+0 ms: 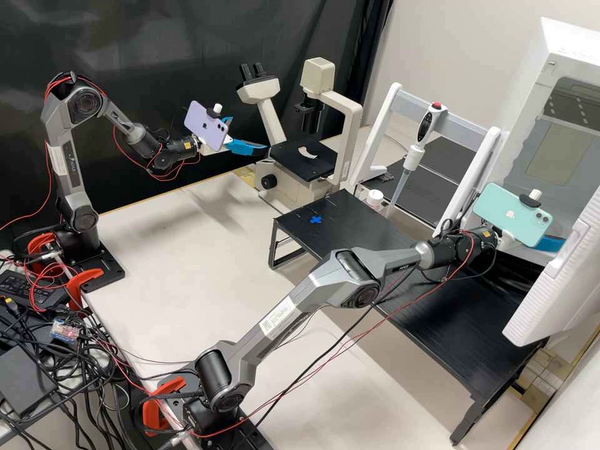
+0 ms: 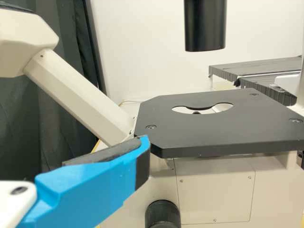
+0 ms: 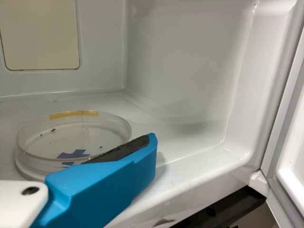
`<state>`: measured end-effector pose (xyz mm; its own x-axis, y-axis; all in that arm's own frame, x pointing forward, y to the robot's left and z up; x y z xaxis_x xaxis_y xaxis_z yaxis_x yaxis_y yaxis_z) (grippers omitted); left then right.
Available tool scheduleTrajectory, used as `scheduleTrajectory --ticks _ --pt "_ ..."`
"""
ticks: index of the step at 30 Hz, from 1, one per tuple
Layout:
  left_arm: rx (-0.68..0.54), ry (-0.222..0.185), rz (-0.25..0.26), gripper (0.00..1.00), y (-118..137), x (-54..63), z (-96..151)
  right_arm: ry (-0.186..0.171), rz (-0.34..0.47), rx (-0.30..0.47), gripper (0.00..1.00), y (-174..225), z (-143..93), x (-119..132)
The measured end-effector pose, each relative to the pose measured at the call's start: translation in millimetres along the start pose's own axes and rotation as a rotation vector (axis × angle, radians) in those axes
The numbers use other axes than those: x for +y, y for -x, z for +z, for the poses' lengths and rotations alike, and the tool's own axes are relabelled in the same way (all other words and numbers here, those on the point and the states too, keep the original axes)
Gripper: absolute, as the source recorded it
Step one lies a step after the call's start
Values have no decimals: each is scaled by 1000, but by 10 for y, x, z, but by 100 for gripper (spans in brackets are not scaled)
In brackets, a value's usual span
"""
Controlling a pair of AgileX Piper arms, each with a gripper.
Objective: Move the petri dish to the microscope
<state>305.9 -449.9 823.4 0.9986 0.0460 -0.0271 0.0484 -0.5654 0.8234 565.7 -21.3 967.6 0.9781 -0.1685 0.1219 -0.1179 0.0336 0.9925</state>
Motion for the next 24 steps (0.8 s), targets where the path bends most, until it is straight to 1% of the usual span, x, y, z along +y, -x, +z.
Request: scheduleTrajectory --ticks 18,19,24 --pt "0 0 0 100 0 0 0 7 13 -14 100 6 82 77" --pt "0 0 0 100 0 0 0 10 13 -14 0 6 82 77" --pt "0 0 0 100 0 0 0 15 12 -14 0 6 82 77"
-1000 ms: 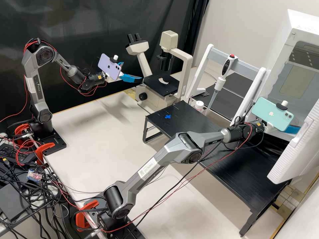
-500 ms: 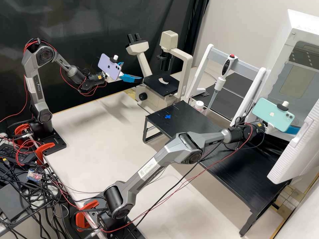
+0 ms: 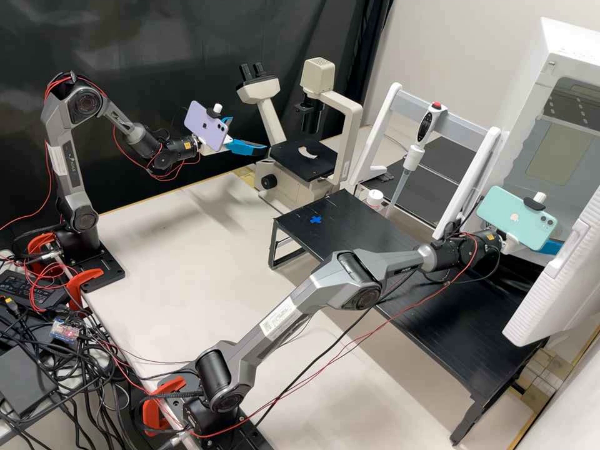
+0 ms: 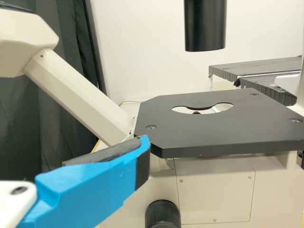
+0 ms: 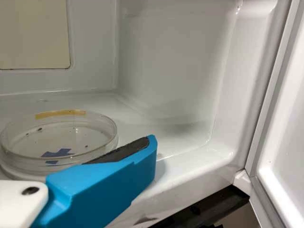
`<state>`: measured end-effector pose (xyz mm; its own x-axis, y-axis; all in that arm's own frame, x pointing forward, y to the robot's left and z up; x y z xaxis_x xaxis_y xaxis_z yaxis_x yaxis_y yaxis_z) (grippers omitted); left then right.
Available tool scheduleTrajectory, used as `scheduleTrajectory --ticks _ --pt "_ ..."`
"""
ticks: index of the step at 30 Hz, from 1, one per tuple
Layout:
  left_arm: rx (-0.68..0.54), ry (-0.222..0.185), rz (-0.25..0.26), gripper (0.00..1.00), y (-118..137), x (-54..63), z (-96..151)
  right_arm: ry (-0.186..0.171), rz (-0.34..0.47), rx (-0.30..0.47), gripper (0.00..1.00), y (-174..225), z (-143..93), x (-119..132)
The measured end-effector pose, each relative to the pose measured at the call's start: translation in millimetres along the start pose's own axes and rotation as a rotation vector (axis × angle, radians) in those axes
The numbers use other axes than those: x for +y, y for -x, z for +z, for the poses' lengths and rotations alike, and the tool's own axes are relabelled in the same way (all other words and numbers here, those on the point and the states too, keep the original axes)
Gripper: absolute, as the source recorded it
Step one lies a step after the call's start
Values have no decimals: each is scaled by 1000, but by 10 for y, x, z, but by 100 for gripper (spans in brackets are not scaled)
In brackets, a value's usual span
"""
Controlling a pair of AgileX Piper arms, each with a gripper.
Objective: Move the petri dish to the microscope
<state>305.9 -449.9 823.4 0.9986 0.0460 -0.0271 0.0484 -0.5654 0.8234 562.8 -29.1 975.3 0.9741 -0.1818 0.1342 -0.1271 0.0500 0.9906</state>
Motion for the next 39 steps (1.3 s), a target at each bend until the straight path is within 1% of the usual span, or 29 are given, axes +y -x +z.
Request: scheduleTrajectory --ticks 3,39 --pt "0 0 0 100 0 0 0 7 -1 0 0 0 0 0" --pt "0 0 0 100 0 0 0 6 -9 -1 0 18 6 -14"
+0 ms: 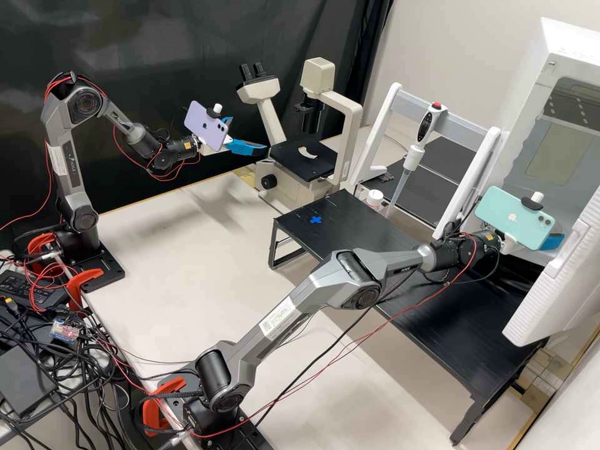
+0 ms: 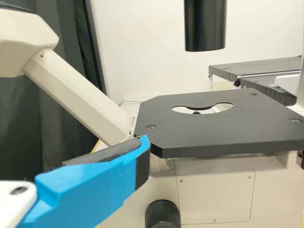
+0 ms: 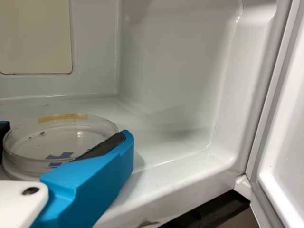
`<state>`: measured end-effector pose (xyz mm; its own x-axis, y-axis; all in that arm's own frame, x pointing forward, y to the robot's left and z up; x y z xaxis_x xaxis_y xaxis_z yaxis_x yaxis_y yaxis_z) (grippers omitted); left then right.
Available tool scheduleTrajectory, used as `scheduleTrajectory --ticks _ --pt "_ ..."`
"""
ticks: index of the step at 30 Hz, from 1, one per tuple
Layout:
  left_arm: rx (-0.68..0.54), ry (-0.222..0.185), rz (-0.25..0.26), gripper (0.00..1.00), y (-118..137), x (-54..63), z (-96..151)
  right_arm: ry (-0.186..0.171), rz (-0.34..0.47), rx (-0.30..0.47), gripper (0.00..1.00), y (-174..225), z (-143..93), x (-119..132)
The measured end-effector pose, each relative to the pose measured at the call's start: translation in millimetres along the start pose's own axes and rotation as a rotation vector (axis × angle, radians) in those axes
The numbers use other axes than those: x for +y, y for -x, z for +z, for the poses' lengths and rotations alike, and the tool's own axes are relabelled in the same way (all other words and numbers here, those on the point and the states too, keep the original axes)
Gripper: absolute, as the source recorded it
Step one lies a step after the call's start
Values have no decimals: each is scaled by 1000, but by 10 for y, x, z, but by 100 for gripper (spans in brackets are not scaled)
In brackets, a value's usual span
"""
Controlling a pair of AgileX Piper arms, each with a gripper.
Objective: Move the petri dish to the microscope
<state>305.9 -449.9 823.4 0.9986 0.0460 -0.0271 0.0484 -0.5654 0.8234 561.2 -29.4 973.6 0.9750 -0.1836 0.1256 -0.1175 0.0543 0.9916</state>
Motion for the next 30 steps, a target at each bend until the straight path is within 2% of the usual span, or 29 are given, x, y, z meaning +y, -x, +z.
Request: scheduleTrajectory --ticks 14,25,30 --pt "0 0 0 100 0 0 0 0 -4 -6 0 18 6 5" --pt "0 0 0 100 0 0 0 -2 41 -19 0 122 154 304" --pt "0 0 0 100 0 0 0 19 51 -38 0 187 213 419"
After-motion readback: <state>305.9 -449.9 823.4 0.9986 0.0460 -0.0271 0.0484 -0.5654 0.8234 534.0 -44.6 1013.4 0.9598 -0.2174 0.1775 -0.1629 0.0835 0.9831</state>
